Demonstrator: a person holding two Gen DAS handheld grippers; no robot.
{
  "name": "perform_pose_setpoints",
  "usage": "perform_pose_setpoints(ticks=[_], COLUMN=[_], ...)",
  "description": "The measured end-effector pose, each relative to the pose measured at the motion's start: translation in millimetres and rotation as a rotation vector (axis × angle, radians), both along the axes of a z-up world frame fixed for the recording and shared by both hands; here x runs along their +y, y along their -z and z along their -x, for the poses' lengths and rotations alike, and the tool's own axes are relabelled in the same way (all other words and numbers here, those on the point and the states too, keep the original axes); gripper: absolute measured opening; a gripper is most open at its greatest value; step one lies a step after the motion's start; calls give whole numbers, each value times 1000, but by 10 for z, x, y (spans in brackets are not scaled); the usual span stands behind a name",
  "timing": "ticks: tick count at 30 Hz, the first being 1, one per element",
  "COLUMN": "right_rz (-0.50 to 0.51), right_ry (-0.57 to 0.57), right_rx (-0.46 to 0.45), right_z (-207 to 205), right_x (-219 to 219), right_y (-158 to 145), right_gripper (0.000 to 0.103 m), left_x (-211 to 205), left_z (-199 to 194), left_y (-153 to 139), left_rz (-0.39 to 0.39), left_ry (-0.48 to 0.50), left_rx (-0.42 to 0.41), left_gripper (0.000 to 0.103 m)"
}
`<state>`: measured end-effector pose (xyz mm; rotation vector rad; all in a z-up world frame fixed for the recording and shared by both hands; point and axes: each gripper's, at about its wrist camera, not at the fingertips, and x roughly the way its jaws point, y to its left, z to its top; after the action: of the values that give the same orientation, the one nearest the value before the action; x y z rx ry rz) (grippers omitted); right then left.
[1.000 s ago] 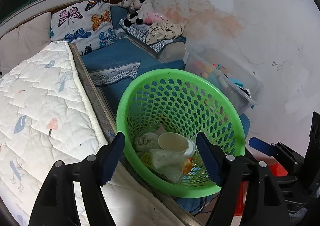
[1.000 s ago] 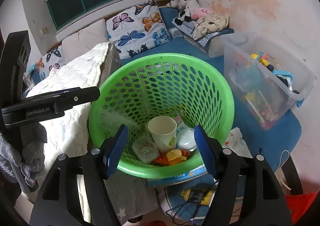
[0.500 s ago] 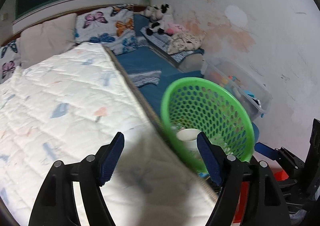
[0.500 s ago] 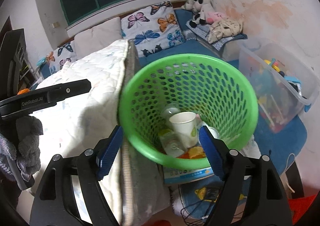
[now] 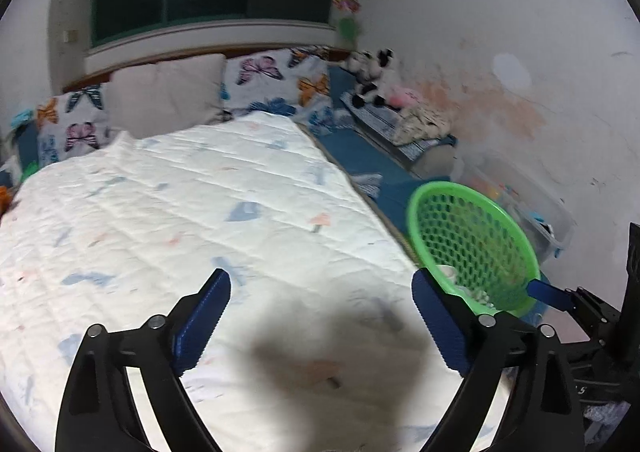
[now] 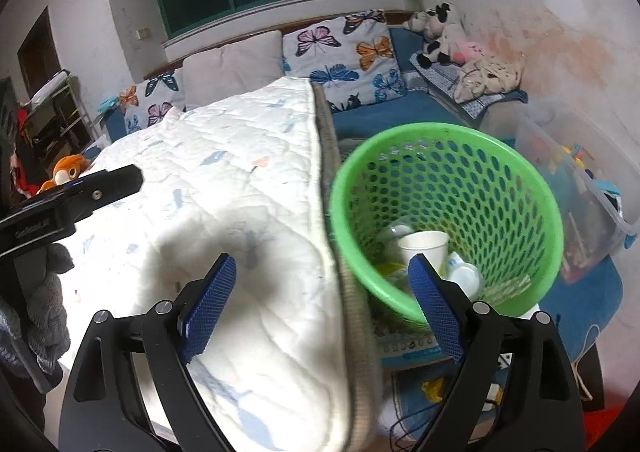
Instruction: Collect trash
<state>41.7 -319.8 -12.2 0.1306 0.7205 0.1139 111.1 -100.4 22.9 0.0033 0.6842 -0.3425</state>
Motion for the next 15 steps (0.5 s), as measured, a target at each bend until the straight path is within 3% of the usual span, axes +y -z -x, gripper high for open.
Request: perform_pose_setpoints(ticks=[15], right_rz=[42], right_ry=[-48], right_rx=[-26], right_z=[0], right_x=[479], right_y=[-76], right_gripper=[97], left_x=[805], left_z=[425], left_y=[22], left_rz=[-34], left_ry=[-191], left_rx=[-55], left_gripper=[96])
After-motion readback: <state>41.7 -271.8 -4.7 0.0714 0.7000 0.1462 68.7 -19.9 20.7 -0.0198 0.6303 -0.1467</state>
